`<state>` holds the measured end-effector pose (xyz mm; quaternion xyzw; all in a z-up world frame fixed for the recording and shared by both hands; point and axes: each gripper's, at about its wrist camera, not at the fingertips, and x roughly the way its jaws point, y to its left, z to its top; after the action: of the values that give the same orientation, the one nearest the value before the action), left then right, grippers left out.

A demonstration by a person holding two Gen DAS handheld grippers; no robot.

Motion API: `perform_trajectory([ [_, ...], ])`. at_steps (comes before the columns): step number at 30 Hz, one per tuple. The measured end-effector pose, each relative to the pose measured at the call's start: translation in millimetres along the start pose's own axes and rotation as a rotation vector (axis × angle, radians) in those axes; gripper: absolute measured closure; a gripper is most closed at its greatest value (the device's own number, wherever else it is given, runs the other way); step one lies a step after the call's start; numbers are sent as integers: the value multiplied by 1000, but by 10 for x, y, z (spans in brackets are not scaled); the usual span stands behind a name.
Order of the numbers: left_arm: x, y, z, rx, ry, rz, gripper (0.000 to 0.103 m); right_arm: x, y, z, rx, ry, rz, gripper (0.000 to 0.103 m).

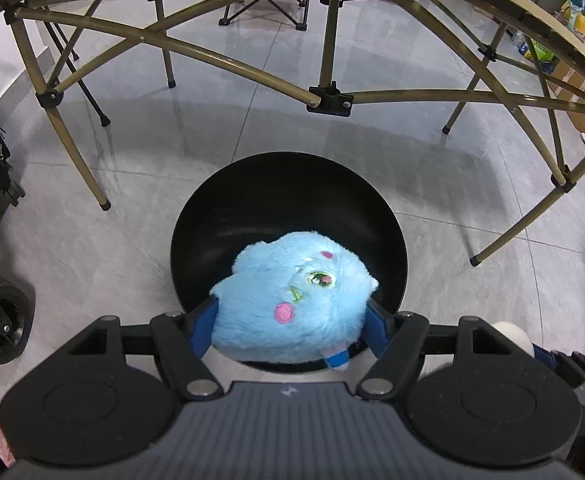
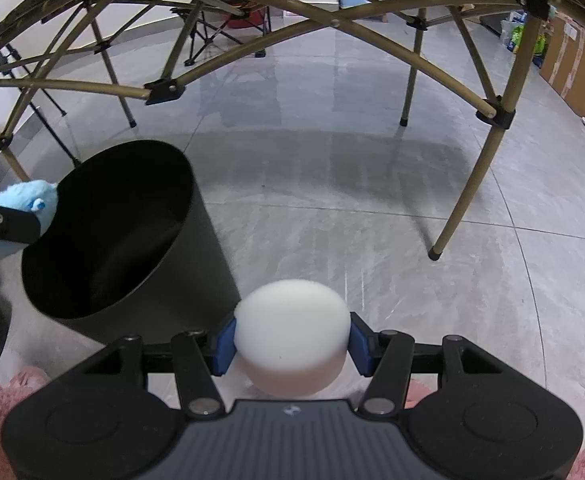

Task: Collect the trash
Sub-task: 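Carry the blue plush in the left tool down over the black bin, then open the left tool over the bin to drop the blue plush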

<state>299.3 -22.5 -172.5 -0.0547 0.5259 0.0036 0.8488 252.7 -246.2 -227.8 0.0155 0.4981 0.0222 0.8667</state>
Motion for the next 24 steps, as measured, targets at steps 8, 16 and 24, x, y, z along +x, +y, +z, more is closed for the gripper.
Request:
perform_trajectory([
  [8, 174, -97, 148, -18, 25, 5, 31, 25, -132, 54, 45, -34, -10, 48],
  [16, 254, -194, 209, -9, 28, 35, 31, 60, -176, 64, 36, -35, -27, 48],
  [24, 260, -188, 208, -4, 22, 52, 10, 37, -175, 54, 31, -41, -22, 48],
])
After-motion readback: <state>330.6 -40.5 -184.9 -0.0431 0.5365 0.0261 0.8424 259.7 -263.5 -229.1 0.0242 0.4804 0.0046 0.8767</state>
